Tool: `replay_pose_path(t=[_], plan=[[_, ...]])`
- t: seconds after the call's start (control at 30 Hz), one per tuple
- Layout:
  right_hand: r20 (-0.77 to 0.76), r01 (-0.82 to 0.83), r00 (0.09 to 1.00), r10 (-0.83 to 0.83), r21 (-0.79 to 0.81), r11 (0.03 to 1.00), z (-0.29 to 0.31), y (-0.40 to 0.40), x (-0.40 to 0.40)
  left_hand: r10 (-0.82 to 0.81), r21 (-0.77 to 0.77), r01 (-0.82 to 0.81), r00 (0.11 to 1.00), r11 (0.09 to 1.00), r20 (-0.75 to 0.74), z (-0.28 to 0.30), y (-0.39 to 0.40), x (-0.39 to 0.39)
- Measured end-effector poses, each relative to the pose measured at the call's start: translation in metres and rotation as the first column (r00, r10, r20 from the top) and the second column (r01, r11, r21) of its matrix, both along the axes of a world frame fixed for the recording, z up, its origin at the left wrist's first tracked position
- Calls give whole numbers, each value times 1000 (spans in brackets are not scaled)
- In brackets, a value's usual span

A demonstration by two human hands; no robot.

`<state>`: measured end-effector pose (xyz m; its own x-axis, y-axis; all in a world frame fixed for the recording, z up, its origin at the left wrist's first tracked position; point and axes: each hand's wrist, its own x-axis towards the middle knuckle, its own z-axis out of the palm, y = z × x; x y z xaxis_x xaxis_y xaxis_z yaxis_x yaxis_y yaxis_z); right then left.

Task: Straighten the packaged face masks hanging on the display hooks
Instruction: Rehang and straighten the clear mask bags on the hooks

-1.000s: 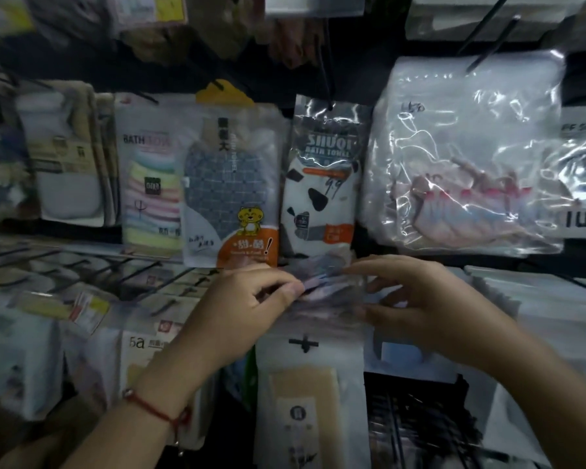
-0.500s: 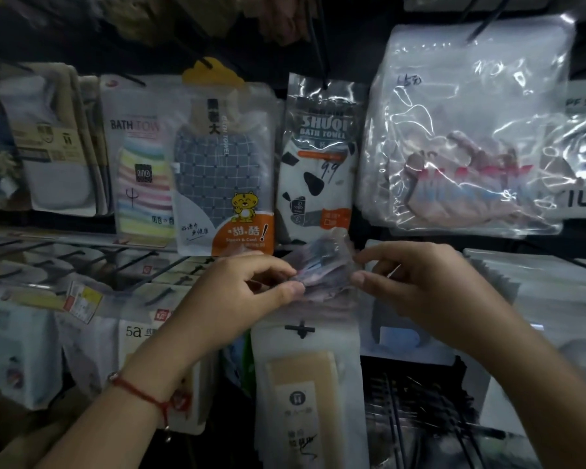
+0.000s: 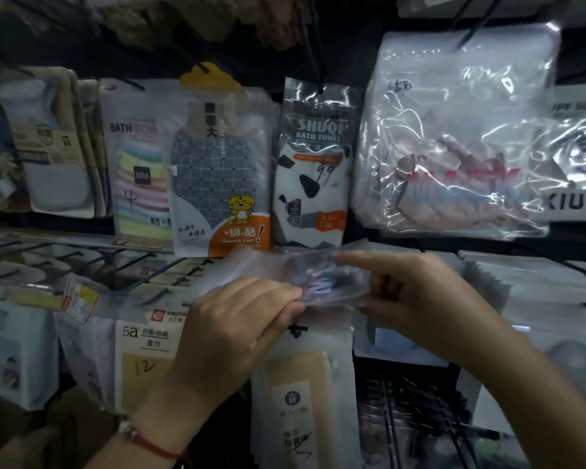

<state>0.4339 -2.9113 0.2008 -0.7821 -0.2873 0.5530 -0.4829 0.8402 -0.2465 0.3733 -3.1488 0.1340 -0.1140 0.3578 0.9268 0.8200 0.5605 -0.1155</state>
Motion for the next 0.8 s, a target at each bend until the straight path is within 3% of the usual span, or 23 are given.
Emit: replay_pose_path(t=[0.07,0.2,0.3,0.37,0.4,0.47,0.5,0.53,0.6,0.7,0.8], plan=[[-71,-2,997,-1,-46,999,-3,1,2,11,65,-13,999,998,35,-6,3,10],[-315,17,949,-22,-20,1000,-11,-3,10,91,238,-156,961,959,263,-14,9,36],[-432,-11,902,-19,-66,998,-18,-3,20,30,507,-237,924,829,382,-24,3,60],[-501,-12,865,-30,-80,997,-29,-6,28,-221,690,-221,843,690,490,-28,-3,71],[-530,-10,848,-31,-74,997,-36,-8,32,-434,775,-200,732,599,525,-31,-5,73],[-579,-6,815,-29,-59,998,-50,-16,39,-787,863,-207,354,461,506,-35,-8,73],[-586,-9,810,-27,-59,998,-58,-20,41,-865,882,-200,193,427,463,-37,-8,73],[-584,-23,811,-16,-60,998,-67,-23,44,-905,903,-179,100,391,412,-38,-8,75],[-573,-70,819,24,-59,996,-86,-26,49,-941,940,-125,87,317,328,-40,-6,82],[-500,-121,864,60,-90,989,-115,-28,58,-953,963,-172,184,209,240,-43,-6,84],[-341,-123,938,66,-148,981,-144,-28,71,-923,948,-212,254,238,289,-56,-6,90]])
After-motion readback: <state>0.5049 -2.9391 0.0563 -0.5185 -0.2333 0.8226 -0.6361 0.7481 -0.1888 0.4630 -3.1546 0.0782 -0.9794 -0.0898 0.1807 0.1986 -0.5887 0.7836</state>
